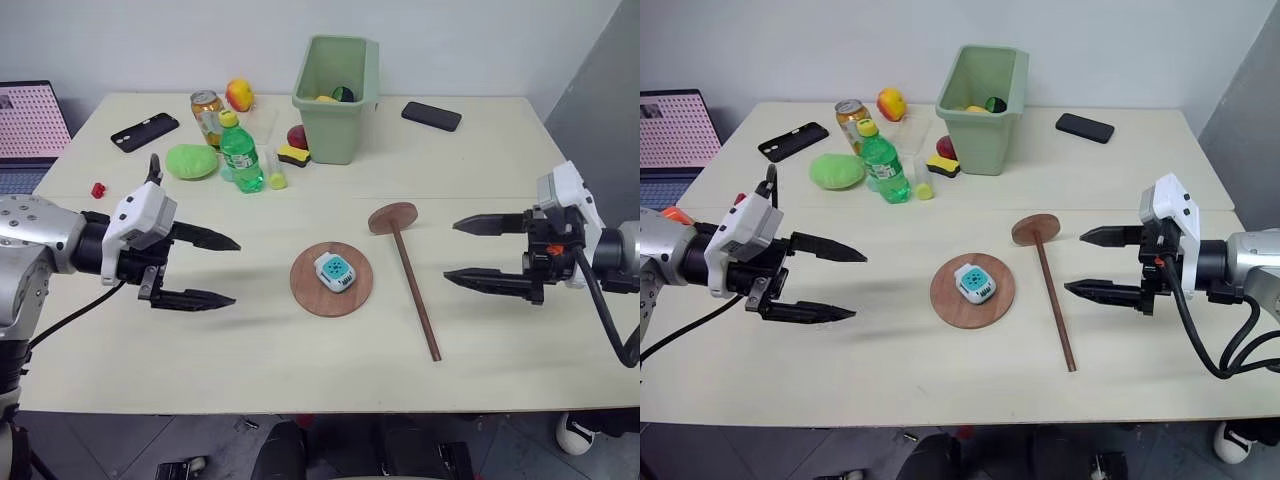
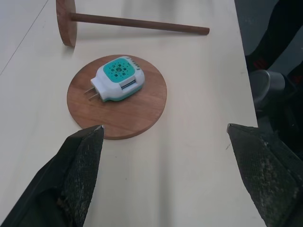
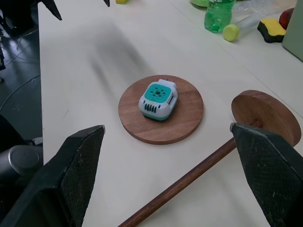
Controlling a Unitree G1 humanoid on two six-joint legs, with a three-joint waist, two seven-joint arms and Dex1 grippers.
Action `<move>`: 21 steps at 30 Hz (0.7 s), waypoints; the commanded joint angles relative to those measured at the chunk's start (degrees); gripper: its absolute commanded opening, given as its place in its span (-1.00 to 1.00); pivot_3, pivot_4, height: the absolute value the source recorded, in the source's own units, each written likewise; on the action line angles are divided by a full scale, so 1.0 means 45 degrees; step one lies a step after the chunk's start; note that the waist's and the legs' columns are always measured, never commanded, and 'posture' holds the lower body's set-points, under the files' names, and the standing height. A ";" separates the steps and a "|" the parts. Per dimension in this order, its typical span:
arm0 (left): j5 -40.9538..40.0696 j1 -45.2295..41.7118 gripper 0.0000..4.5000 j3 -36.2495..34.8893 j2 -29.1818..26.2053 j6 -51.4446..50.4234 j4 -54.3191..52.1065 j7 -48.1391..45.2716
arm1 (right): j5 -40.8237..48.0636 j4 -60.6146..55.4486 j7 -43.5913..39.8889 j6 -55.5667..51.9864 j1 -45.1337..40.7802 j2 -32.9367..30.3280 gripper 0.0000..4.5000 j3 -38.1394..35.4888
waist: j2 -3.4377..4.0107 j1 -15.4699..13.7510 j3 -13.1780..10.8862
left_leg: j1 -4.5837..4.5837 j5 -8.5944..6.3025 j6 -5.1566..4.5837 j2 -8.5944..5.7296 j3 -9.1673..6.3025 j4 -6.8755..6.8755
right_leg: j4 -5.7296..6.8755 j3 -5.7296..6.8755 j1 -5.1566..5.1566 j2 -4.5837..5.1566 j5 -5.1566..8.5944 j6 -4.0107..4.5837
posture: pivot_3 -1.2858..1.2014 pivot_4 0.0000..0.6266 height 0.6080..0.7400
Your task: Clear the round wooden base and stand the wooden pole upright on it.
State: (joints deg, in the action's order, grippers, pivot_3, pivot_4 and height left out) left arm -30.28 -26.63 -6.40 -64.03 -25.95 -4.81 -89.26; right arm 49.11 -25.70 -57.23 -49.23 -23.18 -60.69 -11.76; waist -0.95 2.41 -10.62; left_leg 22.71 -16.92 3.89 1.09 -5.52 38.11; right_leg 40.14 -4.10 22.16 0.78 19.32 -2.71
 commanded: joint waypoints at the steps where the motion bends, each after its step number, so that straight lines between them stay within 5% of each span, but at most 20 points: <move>1: -0.0183 -0.0565 0.93 -0.0126 -0.0086 -0.0187 0.0024 0.0124 | 0.0256 -0.0401 0.0129 0.0002 -0.0011 -0.0005 0.98 -0.0489 | 0.0000 0.0001 0.0000 | 0.0002 0.0000 -0.0001 -0.0006 -0.0007 0.0002 | 0.0000 0.0001 0.0000 0.0001 0.0000 0.0000 | 0.03 -0.52 1.00; 21: -0.0106 -0.0446 0.93 -0.0160 -0.0179 -0.0282 -0.0084 0.0021 | 0.0539 -0.0504 0.0290 -0.0047 0.0046 0.0045 0.98 -0.0523 | 0.0000 0.0115 0.0000 | 0.0017 0.0004 -0.0001 -0.0041 -0.0043 0.0011 | 0.0003 0.0013 -0.0004 0.0020 0.0000 0.0000 | 0.03 -0.52 1.00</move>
State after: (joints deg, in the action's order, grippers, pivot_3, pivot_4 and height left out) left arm -30.67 -28.75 -6.39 -63.89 -27.95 -4.13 -89.39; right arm 50.77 -26.72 -56.14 -49.81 -22.51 -60.34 -12.14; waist -0.95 2.92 -10.62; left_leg 22.78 -16.91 3.88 0.91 -5.72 38.16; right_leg 40.16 -4.04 22.15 0.87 19.32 -2.72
